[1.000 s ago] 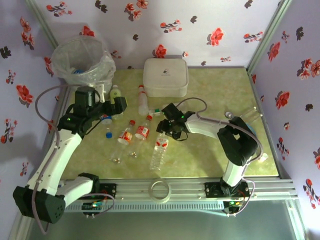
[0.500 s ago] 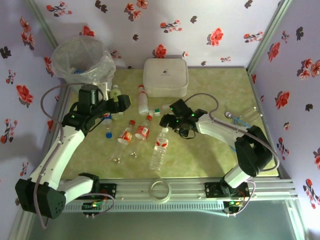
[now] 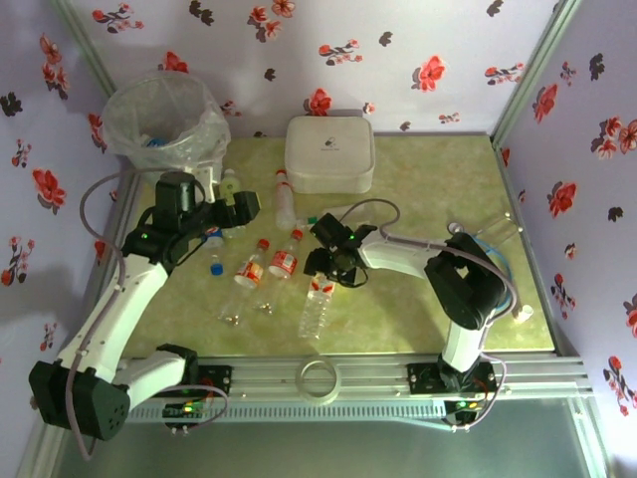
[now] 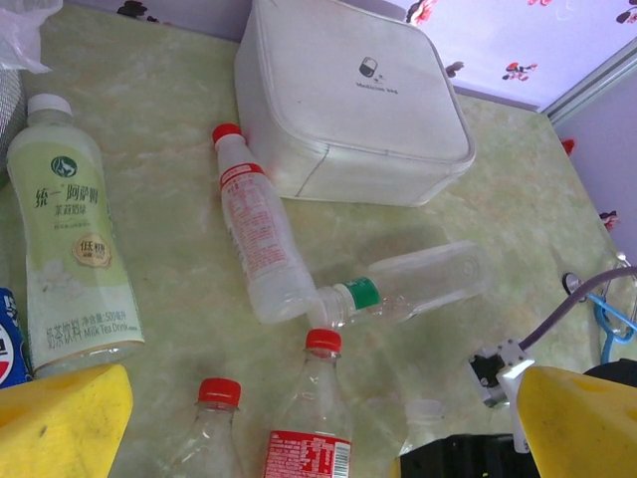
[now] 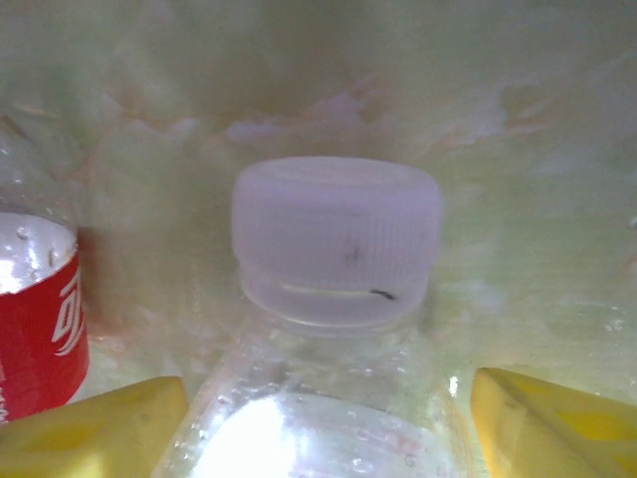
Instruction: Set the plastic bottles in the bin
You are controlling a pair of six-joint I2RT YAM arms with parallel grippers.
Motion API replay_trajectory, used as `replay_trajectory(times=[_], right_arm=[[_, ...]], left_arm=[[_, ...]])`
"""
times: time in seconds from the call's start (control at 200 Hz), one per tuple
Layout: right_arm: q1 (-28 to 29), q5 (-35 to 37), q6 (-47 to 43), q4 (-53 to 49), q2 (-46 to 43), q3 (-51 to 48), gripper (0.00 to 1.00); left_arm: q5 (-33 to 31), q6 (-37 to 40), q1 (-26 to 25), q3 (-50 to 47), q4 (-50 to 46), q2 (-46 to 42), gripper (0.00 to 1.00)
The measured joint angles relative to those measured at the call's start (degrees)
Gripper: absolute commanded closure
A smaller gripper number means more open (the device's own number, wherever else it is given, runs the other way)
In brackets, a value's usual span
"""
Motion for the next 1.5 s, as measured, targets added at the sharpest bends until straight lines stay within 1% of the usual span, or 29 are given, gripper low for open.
replay_trajectory(times=[0.145, 0.35, 0.415, 0.475, 0.58, 0.66, 0.745, 0.845, 0.94, 1.11, 1.29, 1.405, 1.5], right_arm=[[-0.61, 0.28, -0.09, 0.0, -0.98, 0.0, 0.35], [-2.64, 1.16, -0.28, -0.07, -4.92, -0.04, 0.38], [-4.09, 1.29, -0.76, -0.02, -7.13, -0.46, 0.38], [-6.12, 1.27, -1.51, -0.04, -9.81, -1.09, 0.38], [-11.56, 0.42, -3.28, 0.39, -14.88, -1.49, 0.4], [-16.13, -2.38, -4.9, 1.84, -17.57, -1.49, 0.4], [-19.91, -5.2, -6.23, 3.67, -18.69, -1.44, 0.39], [-20.94, -7.28, -7.37, 4.28, -18.75, -1.16, 0.39], [-20.98, -9.31, -7.63, 4.98, -18.75, -1.07, 0.4], [-21.27, -12.63, -6.99, 8.28, -18.82, -1.07, 0.39], [-21.29, -14.82, -5.44, 11.72, -19.67, -1.07, 0.39], [-21.31, -15.58, -4.79, 13.03, -19.96, -1.07, 0.39], [-21.38, -15.89, -4.37, 13.9, -20.04, -1.07, 0.39]], left_arm=[[0.02, 0.0, 0.0, -1.09, -0.02, 0.02, 0.0], [0.9, -0.07, 0.0, -1.11, 0.46, 0.09, 0.0], [3.04, -0.59, 0.0, -1.18, 1.51, 0.2, 0.0], [6.45, -1.4, 0.0, -1.42, 3.19, 0.76, 0.0], [13.05, -3.45, -0.81, -2.21, 7.65, 2.93, 0.01], [17.07, -5.33, -3.45, -3.21, 12.07, 5.44, 0.02], [20.04, -7.3, -8.13, -3.69, 16.85, 9.01, 0.0], [22.6, -7.96, -14.16, -3.34, 20.52, 13.97, 0.0], [23.87, -7.98, -18.32, -2.19, 21.42, 18.36, 0.0], [23.32, -7.48, -21.77, 1.62, 21.53, 24.13, 0.0], [22.84, -7.52, -23.89, 2.86, 23.21, 27.1, 0.0], [22.75, -8.0, -24.39, 2.86, 23.85, 27.98, 0.16], [22.23, -8.72, -24.35, 2.86, 24.39, 28.3, 0.35]])
